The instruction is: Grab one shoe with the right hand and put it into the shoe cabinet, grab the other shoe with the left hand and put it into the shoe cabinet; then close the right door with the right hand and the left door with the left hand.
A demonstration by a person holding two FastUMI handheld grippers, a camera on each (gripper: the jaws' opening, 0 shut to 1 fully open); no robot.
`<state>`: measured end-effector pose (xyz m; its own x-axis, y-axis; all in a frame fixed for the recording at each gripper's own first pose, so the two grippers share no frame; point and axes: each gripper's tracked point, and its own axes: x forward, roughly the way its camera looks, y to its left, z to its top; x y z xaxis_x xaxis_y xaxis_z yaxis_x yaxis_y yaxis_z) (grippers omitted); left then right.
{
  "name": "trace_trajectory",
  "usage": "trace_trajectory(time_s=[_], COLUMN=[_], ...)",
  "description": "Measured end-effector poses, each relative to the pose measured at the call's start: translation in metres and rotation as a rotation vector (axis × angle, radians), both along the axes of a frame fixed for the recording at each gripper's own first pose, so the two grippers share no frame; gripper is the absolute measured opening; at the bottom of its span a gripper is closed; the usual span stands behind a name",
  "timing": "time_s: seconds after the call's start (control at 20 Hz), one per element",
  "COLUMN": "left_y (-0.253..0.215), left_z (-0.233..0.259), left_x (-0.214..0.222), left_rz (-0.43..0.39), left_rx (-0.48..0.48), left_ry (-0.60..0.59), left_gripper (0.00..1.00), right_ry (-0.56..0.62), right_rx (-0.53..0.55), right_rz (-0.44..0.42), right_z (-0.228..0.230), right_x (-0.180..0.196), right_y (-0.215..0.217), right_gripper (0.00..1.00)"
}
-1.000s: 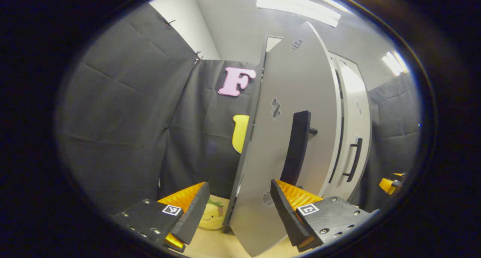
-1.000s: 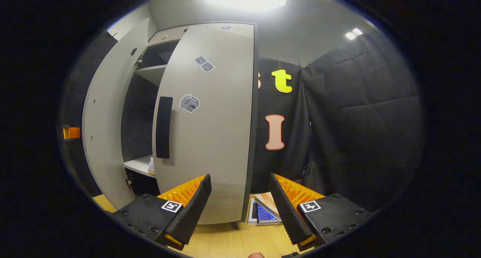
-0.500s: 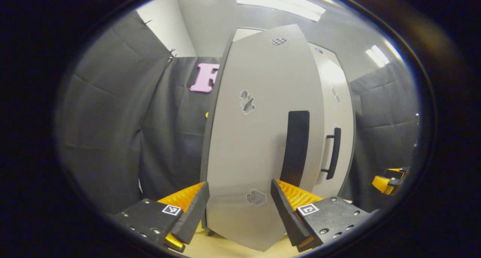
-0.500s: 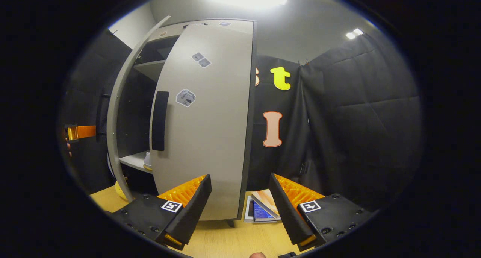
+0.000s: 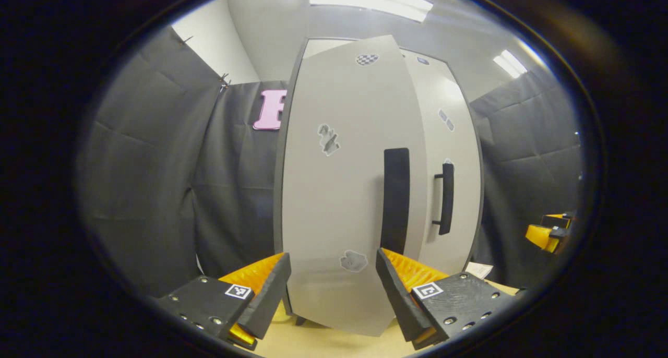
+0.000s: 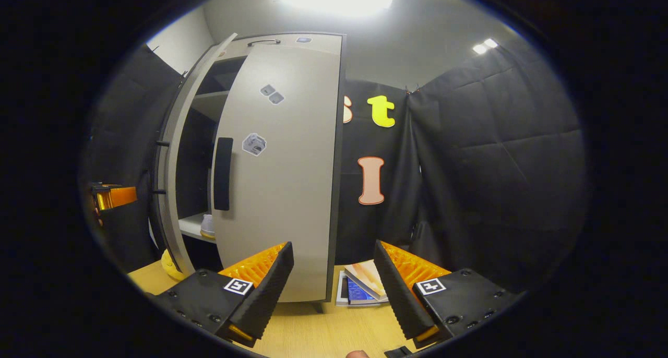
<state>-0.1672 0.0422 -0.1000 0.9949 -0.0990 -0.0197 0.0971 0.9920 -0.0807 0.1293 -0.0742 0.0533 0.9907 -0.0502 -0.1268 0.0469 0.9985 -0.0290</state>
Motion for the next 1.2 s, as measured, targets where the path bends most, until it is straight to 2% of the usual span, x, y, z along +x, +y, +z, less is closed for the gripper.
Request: trace_trajectory(time_s=[0.65,0.95,1.2], left_y=[0.032,0.038,0.043], left_z=[0.010,0.007,0.005], left_x=[-0.105,-0.140,-0.153], left_rz=[0.025,0.032,0.034], left_rx=[0.075,0.075,0.080], left_ry=[-0.008,-0.003,0.000], left_gripper=[0.94,0.94,0.94], right_ry=[-0.045,-0.048,-0.054], right_rx=[0.017,0.019,0.014], right_rz=[0.057,0.072,0.070], right_z=[0.026,0.030,0.034], right_x=[-0.068,-0.078,-0.100], right_y=[0.023,0.024,0.025], right_gripper=[0.96,0.97,0.97])
